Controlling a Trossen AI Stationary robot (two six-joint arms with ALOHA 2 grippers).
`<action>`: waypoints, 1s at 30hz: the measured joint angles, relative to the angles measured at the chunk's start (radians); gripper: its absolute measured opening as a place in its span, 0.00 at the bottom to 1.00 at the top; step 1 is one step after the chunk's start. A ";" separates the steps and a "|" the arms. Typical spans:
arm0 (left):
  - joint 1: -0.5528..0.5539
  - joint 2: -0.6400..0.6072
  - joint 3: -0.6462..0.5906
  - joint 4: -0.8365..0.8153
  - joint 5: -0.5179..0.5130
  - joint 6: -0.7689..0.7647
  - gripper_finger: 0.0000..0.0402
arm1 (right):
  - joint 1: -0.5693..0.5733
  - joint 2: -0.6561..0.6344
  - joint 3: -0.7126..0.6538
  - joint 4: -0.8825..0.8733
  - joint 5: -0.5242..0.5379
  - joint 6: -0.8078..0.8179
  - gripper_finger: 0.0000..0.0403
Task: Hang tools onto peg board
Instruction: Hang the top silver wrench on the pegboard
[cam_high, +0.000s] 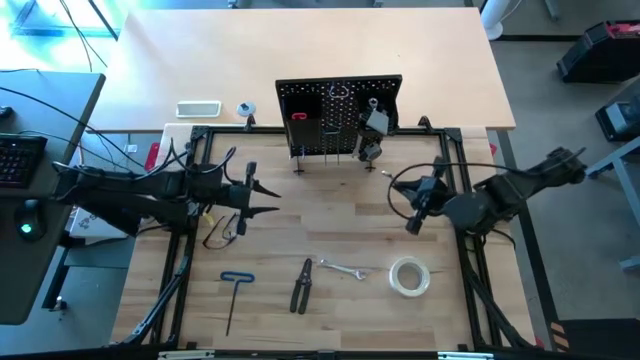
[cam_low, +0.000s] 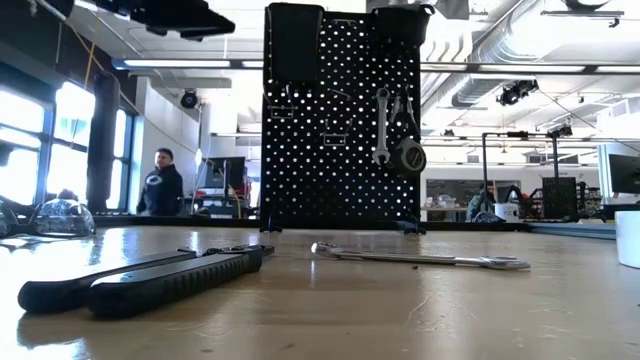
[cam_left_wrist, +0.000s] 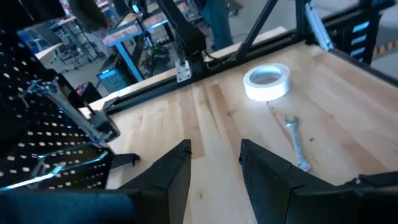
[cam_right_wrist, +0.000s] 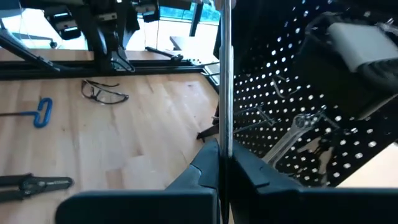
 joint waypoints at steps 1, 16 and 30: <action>0.008 -0.004 -0.017 0.018 0.016 -0.008 0.33 | -0.005 -0.008 0.000 -0.002 -0.006 -0.017 0.01; 0.073 -0.012 -0.155 0.185 0.120 -0.090 0.33 | -0.048 -0.227 0.000 -0.018 -0.079 -0.218 0.01; 0.077 -0.012 -0.155 0.218 0.122 -0.092 0.33 | -0.048 -0.416 0.000 -0.178 -0.092 -0.221 0.01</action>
